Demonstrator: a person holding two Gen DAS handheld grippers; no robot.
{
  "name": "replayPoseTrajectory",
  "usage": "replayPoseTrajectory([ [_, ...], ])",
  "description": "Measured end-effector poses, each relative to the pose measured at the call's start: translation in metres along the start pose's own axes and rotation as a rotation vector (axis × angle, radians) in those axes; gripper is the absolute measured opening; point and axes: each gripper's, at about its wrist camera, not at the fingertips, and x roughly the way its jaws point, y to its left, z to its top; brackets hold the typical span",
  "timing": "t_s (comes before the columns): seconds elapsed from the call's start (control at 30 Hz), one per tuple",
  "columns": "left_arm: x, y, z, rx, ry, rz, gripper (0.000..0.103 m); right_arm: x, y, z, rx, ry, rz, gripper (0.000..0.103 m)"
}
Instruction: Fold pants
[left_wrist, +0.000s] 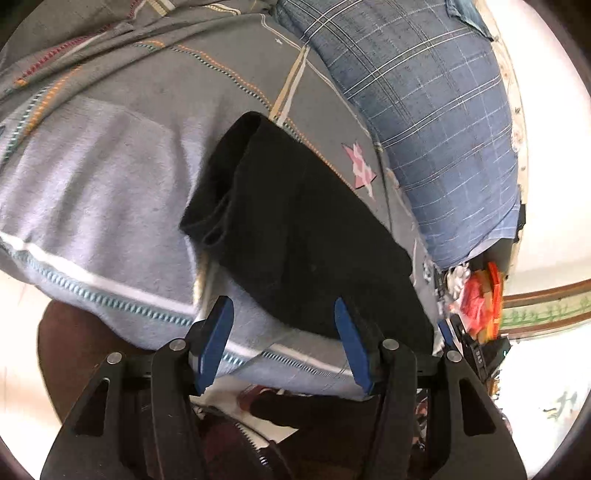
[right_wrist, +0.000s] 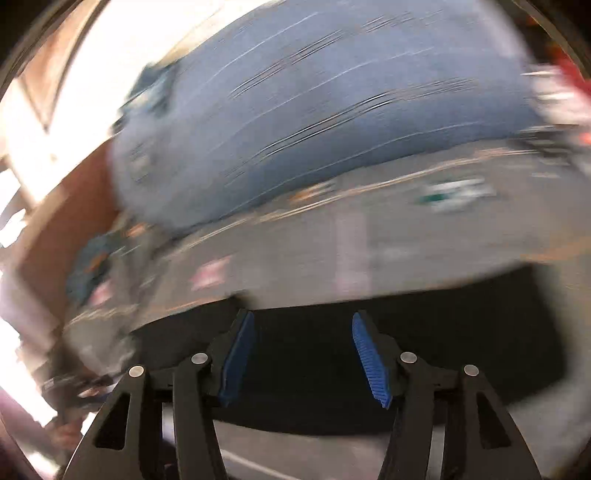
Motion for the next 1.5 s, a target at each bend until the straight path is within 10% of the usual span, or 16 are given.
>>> replayPoseTrajectory([
  [0.23, -0.003, 0.000, 0.011, 0.015, -0.055, 0.045, 0.056, 0.125, 0.060, 0.021, -0.136, 0.215, 0.004, 0.057],
  [0.33, 0.001, 0.000, 0.017, 0.040, -0.077, 0.097, 0.035, 0.152, 0.083, 0.014, -0.324, 0.268, -0.089, 0.007],
  [0.5, 0.012, -0.004, 0.025, 0.090, -0.114, 0.178, 0.024, 0.152, 0.085, 0.024, -0.335, 0.199, -0.099, 0.006],
  [1.0, -0.003, 0.006, 0.018, 0.080, -0.128, 0.233, 0.025, 0.098, 0.083, -0.006, -0.230, 0.097, -0.072, 0.048],
  [1.13, -0.005, -0.001, 0.009, 0.107, -0.132, 0.282, 0.041, 0.080, 0.068, -0.018, -0.164, 0.072, -0.041, 0.054],
  [1.5, 0.032, -0.094, -0.018, 0.445, -0.105, 0.418, 0.059, -0.006, -0.022, -0.050, 0.077, -0.122, -0.213, 0.061],
])
